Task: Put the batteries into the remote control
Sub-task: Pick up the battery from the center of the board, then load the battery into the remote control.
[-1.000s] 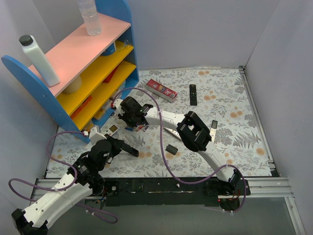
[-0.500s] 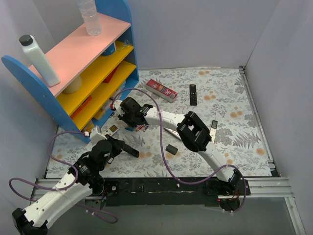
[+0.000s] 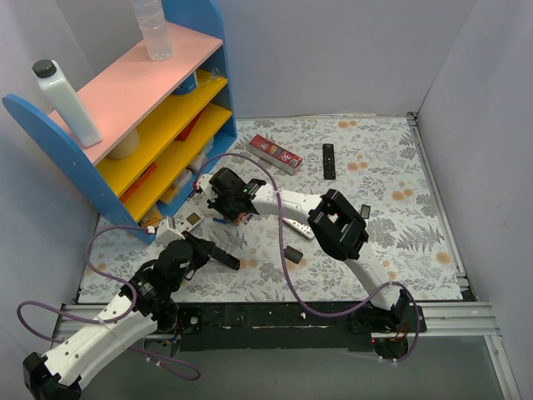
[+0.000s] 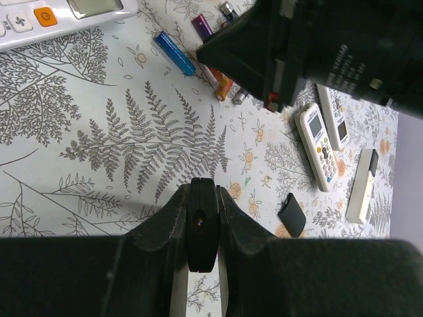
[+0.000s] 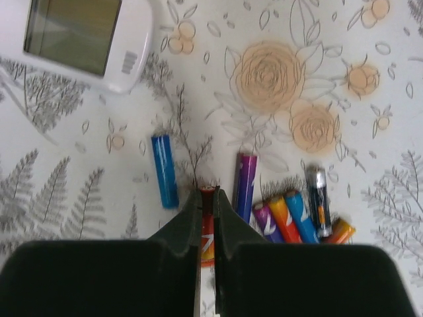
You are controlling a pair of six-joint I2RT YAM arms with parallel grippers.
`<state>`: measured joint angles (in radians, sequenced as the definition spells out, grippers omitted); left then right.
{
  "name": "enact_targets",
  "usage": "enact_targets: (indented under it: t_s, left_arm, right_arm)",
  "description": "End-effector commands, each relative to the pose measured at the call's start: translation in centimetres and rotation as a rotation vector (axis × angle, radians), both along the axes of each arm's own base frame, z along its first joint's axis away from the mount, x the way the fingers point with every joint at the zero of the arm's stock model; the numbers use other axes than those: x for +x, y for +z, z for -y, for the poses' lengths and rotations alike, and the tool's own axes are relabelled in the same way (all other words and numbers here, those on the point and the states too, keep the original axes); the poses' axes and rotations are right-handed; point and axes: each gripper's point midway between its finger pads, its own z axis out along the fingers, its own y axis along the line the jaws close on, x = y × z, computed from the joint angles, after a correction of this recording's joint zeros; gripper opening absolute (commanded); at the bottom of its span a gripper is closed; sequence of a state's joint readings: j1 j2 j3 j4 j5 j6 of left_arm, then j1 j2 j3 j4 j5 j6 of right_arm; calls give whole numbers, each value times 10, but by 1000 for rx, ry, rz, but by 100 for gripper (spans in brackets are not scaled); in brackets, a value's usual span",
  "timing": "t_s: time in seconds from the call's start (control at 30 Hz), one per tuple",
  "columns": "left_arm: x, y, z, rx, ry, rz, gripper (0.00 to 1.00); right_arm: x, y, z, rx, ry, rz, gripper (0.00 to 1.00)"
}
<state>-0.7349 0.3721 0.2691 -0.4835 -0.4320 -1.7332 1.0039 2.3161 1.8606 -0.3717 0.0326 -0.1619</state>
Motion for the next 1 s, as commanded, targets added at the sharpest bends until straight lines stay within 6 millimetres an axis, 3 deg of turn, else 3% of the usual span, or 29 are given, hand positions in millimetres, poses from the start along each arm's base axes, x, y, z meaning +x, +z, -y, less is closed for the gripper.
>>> enact_targets:
  t_s: [0.0, 0.03, 0.07, 0.1, 0.13, 0.17, 0.2, 0.23, 0.27, 0.33, 0.37, 0.4, 0.43, 0.47, 0.5, 0.53, 0.6, 0.67, 0.73, 0.8, 0.83, 0.97]
  left_arm:
    - [5, 10, 6, -54, -2, 43, 0]
    - [6, 13, 8, -67, -3, 56, 0]
    - [6, 12, 9, -76, -8, 59, 0]
    - [7, 15, 10, -88, -10, 71, 0]
    - [9, 20, 12, -110, -13, 91, 0]
    - [9, 22, 15, -124, -22, 101, 0]
    - [9, 21, 16, -135, -25, 109, 0]
    - [11, 31, 20, -171, -32, 146, 0]
    - [12, 34, 21, -181, -39, 163, 0]
    - [13, 43, 28, -229, -65, 210, 0]
    - [13, 47, 31, -242, -82, 232, 0]
    - [13, 54, 37, -275, -108, 265, 0]
    - [12, 59, 40, -294, -124, 286, 0]
    - [12, 63, 42, -310, -136, 305, 0]
    - [11, 76, 47, -347, -164, 352, 0]
    - [10, 78, 49, -361, -177, 366, 0]
    - [9, 91, 53, -400, -198, 416, 0]
    - [6, 96, 58, -421, -230, 435, 0]
    - [3, 110, 63, -455, -267, 477, 0]
    - [2, 118, 67, -480, -286, 507, 0]
    - [0, 122, 69, -489, -299, 517, 0]
    - [-5, 131, 78, -521, -359, 547, 0]
  right_arm:
    - [-8, 72, -1, 134, 15, 58, 1]
    - [-13, 81, -4, 175, 31, 54, 1]
    - [-14, 104, -1, 216, 28, 78, 1]
    - [-21, 97, 7, 210, 23, 62, 1]
    - [-23, 106, 10, 234, 21, 70, 1]
    - [-25, 136, 10, 307, 24, 109, 1]
    - [-32, 126, 20, 299, 22, 96, 1]
    - [-35, 133, 24, 323, 19, 101, 1]
    - [-39, 159, 28, 389, 24, 134, 1]
    - [-55, 155, 40, 411, 40, 113, 1]
    - [-58, 185, 43, 494, 51, 157, 1]
    - [-64, 190, 48, 517, 58, 159, 1]
    - [-73, 177, 57, 513, 67, 141, 1]
    - [-80, 199, 64, 567, 75, 163, 1]
    - [-85, 205, 67, 602, 84, 174, 1]
    - [-91, 194, 77, 595, 85, 165, 1]
    - [-101, 218, 89, 679, 102, 213, 1]
    - [-114, 220, 106, 717, 115, 232, 1]
    - [-126, 239, 116, 794, 148, 264, 1]
    - [-138, 232, 123, 813, 175, 248, 1]
    - [-143, 245, 128, 855, 190, 272, 1]
    - [-156, 246, 135, 888, 224, 263, 1]
